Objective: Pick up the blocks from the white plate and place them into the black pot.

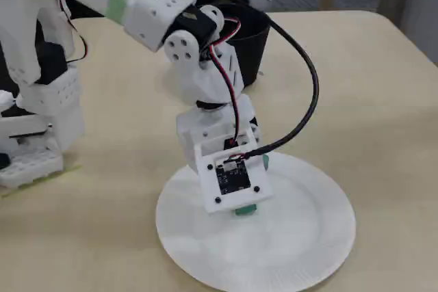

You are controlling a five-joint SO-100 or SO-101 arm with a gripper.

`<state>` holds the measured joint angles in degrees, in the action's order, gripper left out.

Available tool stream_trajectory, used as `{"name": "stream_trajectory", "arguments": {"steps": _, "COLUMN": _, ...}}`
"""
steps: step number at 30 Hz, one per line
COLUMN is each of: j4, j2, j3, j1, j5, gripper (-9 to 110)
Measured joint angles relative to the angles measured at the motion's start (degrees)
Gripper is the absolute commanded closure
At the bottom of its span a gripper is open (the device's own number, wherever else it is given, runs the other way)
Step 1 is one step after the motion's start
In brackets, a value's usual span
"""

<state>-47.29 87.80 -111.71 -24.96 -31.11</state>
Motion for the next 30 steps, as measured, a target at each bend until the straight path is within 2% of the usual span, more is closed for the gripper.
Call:
{"name": "stream_trajectory", "arguments": {"steps": 9, "j4": 0.18, "j2": 5.01, "j3": 0.35, "j1": 0.0, "j5": 2.64, "gripper": 104}}
{"name": "stream_trajectory", "arguments": {"steps": 16, "j4": 2.02, "j2": 19.34, "j3": -2.02, "j1": 3.87, "j5": 11.51, "gripper": 104}}
{"name": "stream_trajectory", "arguments": {"steps": 25, "j4": 0.0, "j2": 31.9, "j3": -3.43, "j1": 21.71, "j5": 32.87, "gripper": 104}}
{"name": "stream_trajectory", "arguments": {"steps": 30, "j4": -2.81, "j2": 35.33, "j3": -3.43, "j1": 33.84, "j5": 39.55, "gripper": 104}}
